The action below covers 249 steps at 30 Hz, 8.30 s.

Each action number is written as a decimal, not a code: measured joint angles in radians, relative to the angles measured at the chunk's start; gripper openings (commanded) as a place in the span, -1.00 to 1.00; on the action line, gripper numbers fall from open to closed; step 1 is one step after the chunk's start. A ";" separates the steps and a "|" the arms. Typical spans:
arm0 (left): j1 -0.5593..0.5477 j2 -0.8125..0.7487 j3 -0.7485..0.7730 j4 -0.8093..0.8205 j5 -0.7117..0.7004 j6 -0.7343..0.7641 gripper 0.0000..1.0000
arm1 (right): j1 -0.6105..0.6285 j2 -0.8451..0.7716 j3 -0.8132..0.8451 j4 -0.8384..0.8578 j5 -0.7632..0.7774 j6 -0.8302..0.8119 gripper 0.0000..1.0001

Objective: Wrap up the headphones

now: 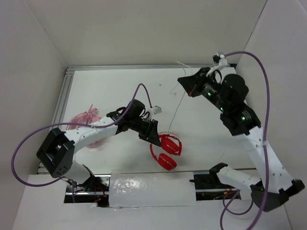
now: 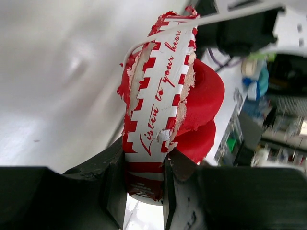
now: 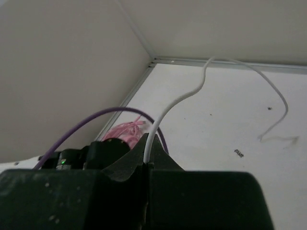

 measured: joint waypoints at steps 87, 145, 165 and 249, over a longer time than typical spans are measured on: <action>0.139 -0.265 0.445 0.012 -0.005 -0.174 -1.00 | 0.047 0.026 -0.740 0.454 -0.046 0.836 -0.27; -0.005 -0.237 0.076 -0.187 -0.283 -0.109 -1.00 | -0.165 -0.011 -0.286 0.632 -0.290 0.459 -1.00; 0.192 -0.141 0.196 -0.245 -0.605 -0.295 -1.00 | -0.135 -0.241 -0.441 0.349 -0.209 0.386 -1.00; 0.101 -0.227 0.365 -0.063 -0.393 -0.255 -1.00 | 0.172 0.034 -0.815 0.760 0.124 0.987 -0.51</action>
